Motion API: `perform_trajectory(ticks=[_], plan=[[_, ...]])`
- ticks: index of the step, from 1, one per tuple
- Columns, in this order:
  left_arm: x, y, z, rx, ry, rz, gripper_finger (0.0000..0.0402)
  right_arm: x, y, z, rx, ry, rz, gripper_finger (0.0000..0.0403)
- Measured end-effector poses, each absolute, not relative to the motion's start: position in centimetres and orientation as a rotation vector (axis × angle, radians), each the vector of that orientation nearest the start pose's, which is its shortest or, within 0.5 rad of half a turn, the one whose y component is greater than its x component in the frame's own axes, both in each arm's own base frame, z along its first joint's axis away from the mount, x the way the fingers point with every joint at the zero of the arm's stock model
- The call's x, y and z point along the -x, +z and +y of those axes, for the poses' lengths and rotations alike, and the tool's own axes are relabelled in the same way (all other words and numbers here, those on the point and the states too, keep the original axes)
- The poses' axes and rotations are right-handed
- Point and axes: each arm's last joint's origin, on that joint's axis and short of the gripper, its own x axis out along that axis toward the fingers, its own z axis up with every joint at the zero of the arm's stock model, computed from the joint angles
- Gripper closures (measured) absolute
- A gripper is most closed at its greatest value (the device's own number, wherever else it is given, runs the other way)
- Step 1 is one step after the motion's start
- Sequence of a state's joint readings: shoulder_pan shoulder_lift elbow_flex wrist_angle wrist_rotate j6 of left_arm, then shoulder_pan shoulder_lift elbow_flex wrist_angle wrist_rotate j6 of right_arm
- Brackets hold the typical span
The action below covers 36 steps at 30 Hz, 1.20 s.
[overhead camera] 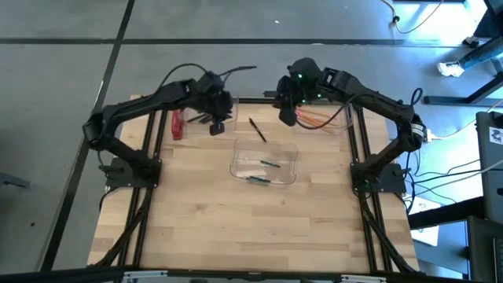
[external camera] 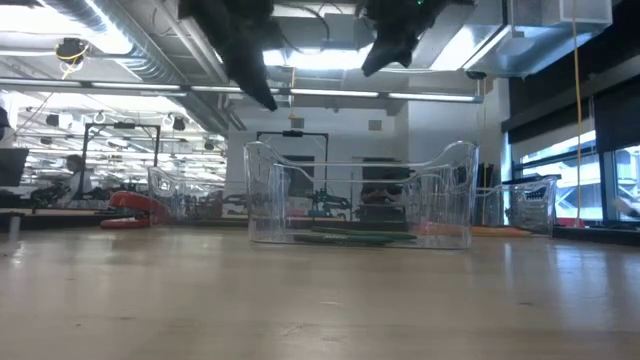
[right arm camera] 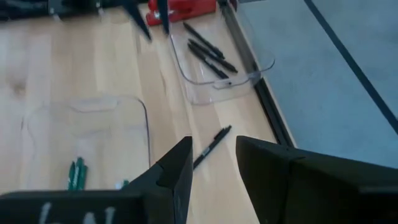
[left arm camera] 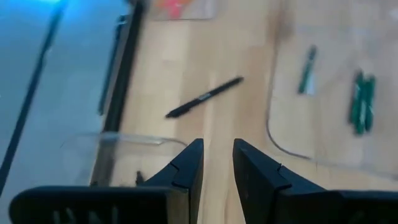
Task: Sort crayons/erasers/pens/pencils in bins
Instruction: Put the black pen into the top left transparent bin
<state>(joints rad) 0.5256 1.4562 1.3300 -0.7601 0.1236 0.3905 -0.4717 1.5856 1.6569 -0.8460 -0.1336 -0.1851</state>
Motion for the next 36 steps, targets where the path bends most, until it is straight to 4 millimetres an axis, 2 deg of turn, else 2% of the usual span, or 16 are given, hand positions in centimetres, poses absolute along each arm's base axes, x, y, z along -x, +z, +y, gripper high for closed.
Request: perform_trajectory(ticks=[5, 10, 13, 20, 24, 30, 36], plan=[[-27.6, 30.1, 15.9, -0.194, 0.018, 0.906, 0.0321, -30.3, 37.4, -15.0, -0.081, -0.261, 0.759, 0.0276], [-29.4, 28.7, 17.1, -0.321, -0.024, 0.856, 0.0321, -31.2, 36.1, -15.6, -0.084, -0.303, 0.811, 0.0276], [-30.7, 27.3, 17.8, -0.383, -0.047, 0.841, 0.0321, -31.2, 35.9, -15.6, -0.096, -0.32, 0.819, 0.0276], [-32.8, 22.9, 19.1, -0.419, -0.114, 0.905, 0.0321, -30.6, 36.5, -15.5, -0.168, -0.357, 0.8, 0.0276], [-33.6, 21.1, 19.6, -0.41, -0.121, 0.92, 0.0321, -30.3, 36.3, -15.4, -0.18, -0.358, 0.835, 0.0276], [-33.7, 20.8, 19.7, -0.382, -0.104, 0.925, 0.0321, -30.7, 34.9, -16.6, -0.153, -0.359, 0.847, 0.0276], [-32.6, 22.7, 20.4, -0.232, 0.031, 0.893, 0.0321, -32.0, 31.5, -18.9, -0.178, -0.345, 0.847, 0.0276]])
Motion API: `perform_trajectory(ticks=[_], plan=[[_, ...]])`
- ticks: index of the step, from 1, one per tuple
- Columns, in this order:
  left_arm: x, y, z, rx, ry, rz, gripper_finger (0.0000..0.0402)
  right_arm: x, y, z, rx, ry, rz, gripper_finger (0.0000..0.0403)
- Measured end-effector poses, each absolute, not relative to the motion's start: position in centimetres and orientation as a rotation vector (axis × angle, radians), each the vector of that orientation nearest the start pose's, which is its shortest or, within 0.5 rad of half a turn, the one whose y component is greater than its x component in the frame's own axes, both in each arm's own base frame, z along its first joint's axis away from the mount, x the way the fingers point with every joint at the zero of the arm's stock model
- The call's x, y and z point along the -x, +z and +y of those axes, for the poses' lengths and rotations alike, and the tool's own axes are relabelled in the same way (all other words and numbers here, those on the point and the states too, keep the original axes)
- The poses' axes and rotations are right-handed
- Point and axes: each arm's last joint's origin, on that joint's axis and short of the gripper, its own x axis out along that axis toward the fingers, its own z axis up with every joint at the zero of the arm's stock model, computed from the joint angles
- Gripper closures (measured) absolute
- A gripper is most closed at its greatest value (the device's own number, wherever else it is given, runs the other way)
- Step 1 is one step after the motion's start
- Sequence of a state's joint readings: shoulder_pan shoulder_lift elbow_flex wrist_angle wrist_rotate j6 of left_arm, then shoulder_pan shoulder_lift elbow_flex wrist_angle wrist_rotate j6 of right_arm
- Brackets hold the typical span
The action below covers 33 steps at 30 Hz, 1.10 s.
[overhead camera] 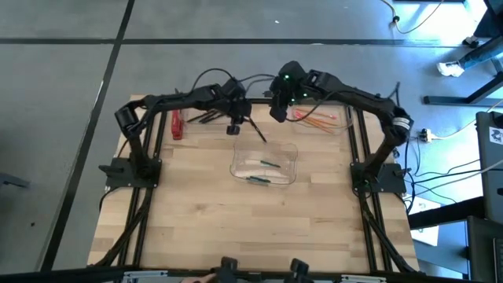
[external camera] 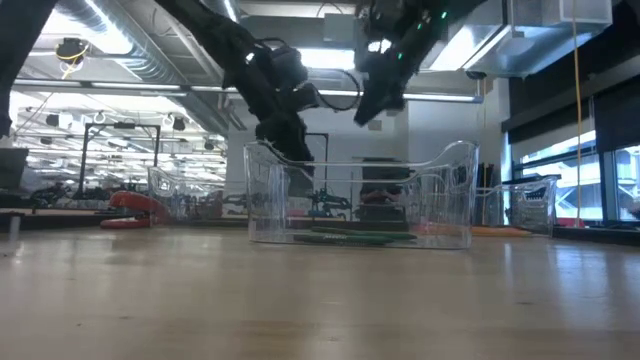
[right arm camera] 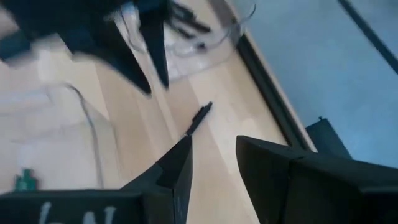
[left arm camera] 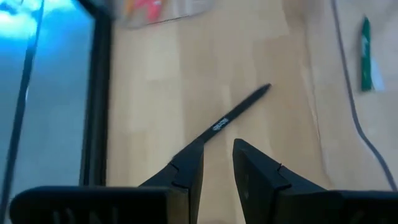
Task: Sort crayons/erasers/pens/pencils in bins
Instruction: Put the black pen into the top left transparent bin
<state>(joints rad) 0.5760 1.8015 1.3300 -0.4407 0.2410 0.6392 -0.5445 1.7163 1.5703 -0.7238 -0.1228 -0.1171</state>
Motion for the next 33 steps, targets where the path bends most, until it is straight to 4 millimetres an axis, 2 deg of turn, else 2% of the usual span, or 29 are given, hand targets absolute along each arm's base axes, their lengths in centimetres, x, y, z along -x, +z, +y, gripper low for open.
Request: perform_trajectory(ticks=[7, 14, 22, 33], plan=[[-30.7, 25.4, 20.8, -0.137, 0.196, 0.876, 0.0321, -34.7, 26.2, -20.0, -0.15, -0.279, 0.968, 0.0276], [-29.1, 28.3, 20.1, -0.144, 0.33, 0.86, 0.0321, -36.9, 21.4, -20.7, -0.26, -0.312, 1.019, 0.0276], [-27.9, 30.3, 19.5, -0.116, 0.376, 0.814, 0.0321, -37.7, 18.9, -20.8, -0.365, -0.358, 1.047, 0.0276], [-27.9, 30.2, 19.4, -0.11, 0.378, 0.822, 0.0321, -40.0, 16.9, -20.3, -0.42, -0.397, 0.949, 0.0276]])
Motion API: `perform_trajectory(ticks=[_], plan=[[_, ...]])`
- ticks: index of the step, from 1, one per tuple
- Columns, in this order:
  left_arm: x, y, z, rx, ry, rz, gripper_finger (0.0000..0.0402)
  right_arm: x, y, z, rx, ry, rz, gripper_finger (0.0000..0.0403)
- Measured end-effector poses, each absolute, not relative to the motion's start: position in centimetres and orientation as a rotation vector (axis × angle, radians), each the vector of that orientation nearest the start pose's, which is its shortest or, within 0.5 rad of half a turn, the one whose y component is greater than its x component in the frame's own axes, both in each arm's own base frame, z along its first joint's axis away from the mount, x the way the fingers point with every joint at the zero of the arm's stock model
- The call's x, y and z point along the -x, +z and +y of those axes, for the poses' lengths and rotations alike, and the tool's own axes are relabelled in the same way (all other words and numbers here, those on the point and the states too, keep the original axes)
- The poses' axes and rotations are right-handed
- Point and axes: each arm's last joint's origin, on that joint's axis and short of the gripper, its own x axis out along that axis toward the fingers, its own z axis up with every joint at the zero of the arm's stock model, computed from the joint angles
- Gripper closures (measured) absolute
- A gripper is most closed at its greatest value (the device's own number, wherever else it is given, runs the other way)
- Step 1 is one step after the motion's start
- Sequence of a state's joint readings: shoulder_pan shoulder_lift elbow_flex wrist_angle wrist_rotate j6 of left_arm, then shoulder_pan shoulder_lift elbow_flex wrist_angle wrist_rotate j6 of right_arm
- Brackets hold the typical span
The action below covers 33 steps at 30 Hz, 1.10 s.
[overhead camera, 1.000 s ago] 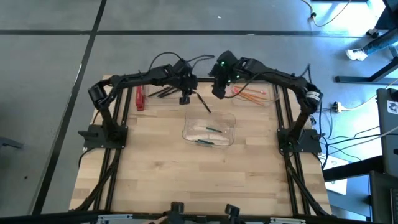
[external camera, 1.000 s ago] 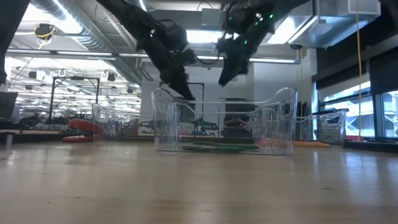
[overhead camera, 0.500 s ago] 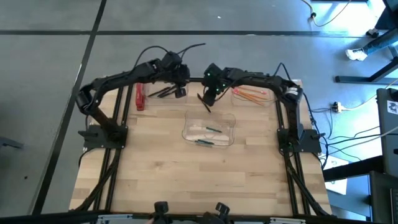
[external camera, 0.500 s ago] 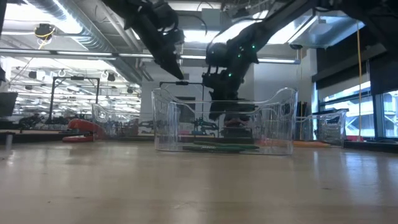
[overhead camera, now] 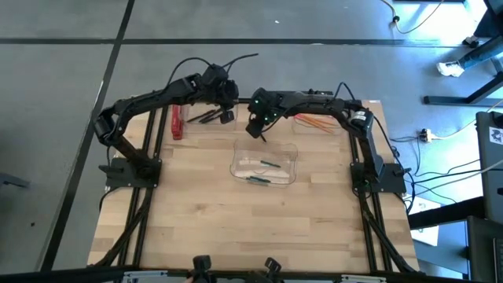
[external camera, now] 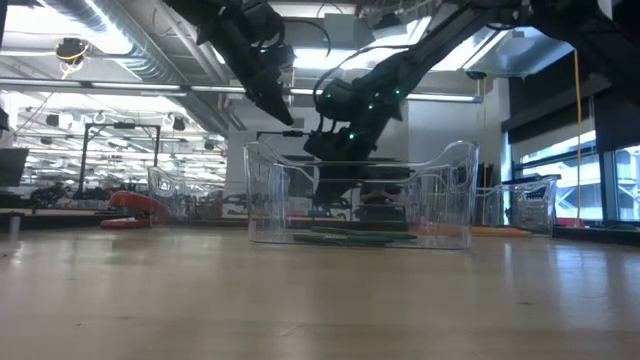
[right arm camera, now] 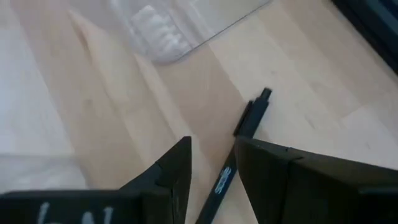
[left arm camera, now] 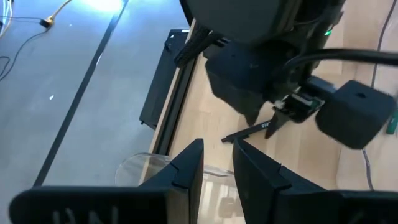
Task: Sort crayons/erasers/pens/pencils in bins
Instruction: Put the black pen into the top left transparent bin
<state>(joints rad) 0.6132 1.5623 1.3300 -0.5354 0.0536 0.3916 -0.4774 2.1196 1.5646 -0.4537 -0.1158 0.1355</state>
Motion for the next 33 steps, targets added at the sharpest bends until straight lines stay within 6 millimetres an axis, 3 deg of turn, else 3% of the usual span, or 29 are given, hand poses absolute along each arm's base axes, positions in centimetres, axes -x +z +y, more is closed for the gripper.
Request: perform_trajectory(ticks=[14, 33], plan=[[-27.8, 30.2, 19.4, -0.109, 0.377, 0.825, 0.0321, -40.5, 14.7, -20.6, -0.398, -0.431, 0.977, 0.0276], [-27.9, 30.2, 19.4, -0.111, 0.376, 0.826, 0.0321, -39.9, 14.3, -20.3, -0.412, -0.426, 1.061, 0.0276]])
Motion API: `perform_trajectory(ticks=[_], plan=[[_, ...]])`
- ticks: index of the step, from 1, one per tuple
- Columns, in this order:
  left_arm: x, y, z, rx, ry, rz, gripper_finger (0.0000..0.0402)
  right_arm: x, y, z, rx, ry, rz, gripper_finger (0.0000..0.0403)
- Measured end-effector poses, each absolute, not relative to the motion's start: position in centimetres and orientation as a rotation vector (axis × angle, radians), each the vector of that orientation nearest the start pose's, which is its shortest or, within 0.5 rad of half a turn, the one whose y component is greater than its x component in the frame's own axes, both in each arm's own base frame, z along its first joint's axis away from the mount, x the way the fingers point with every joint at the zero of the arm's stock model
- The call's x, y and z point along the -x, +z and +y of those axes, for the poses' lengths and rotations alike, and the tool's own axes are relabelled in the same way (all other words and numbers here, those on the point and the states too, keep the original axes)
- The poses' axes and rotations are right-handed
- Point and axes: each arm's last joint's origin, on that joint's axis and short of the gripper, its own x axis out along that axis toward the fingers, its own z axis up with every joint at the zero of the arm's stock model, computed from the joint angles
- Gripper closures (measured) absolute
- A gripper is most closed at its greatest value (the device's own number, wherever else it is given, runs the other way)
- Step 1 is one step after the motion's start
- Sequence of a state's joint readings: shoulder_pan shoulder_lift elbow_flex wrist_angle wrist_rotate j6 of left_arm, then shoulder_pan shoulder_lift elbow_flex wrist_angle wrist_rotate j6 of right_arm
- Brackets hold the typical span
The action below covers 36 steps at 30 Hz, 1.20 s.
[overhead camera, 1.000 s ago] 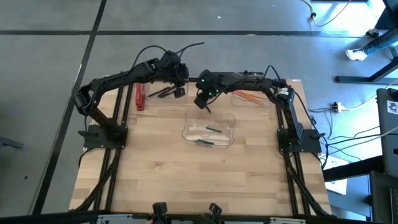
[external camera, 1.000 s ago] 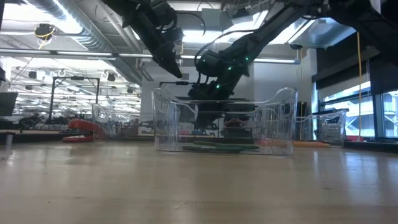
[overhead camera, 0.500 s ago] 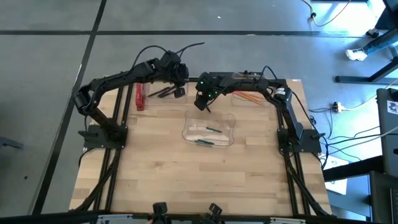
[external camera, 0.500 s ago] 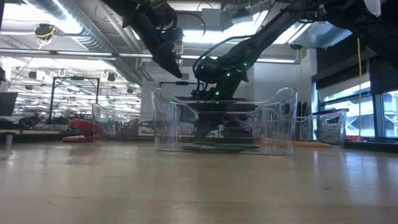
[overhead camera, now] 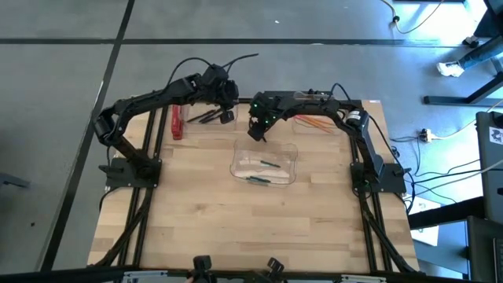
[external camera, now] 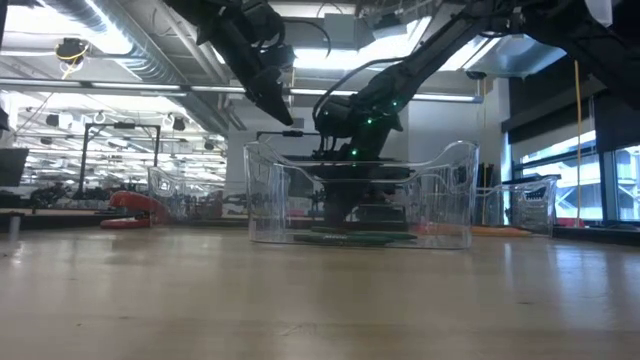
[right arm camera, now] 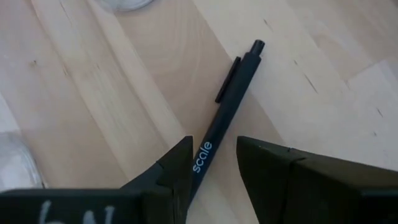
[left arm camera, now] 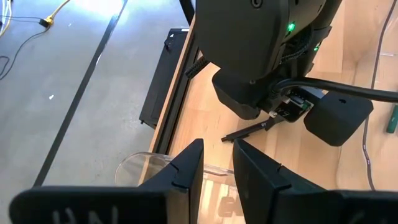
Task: Sort crayons/erasers/pens/pencils in bins
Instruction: Put the black pen into the top left transparent bin
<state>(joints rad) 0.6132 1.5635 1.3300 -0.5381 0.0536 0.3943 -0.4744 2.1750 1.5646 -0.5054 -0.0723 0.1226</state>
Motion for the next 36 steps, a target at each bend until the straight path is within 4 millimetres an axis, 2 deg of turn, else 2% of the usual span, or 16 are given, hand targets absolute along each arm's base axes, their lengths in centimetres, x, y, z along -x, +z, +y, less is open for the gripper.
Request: perform_trajectory(ticks=[10, 17, 24, 36], plan=[[-27.9, 30.2, 19.4, -0.111, 0.376, 0.826, 0.0321, -39.9, 13.5, -20.3, -0.408, -0.433, 1.083, 0.0276], [-27.9, 30.2, 19.4, -0.111, 0.375, 0.826, 0.0321, -39.9, 13.4, -20.3, -0.412, -0.434, 1.087, 0.0276], [-27.9, 30.2, 19.4, -0.111, 0.376, 0.826, 0.0321, -39.3, 13.3, -20.2, -0.367, -0.438, 1.172, 0.0276], [-27.9, 30.2, 19.4, -0.11, 0.376, 0.826, 0.0321, -38.7, 13.6, -20.9, -0.32, -0.406, 1.222, 0.0276]])
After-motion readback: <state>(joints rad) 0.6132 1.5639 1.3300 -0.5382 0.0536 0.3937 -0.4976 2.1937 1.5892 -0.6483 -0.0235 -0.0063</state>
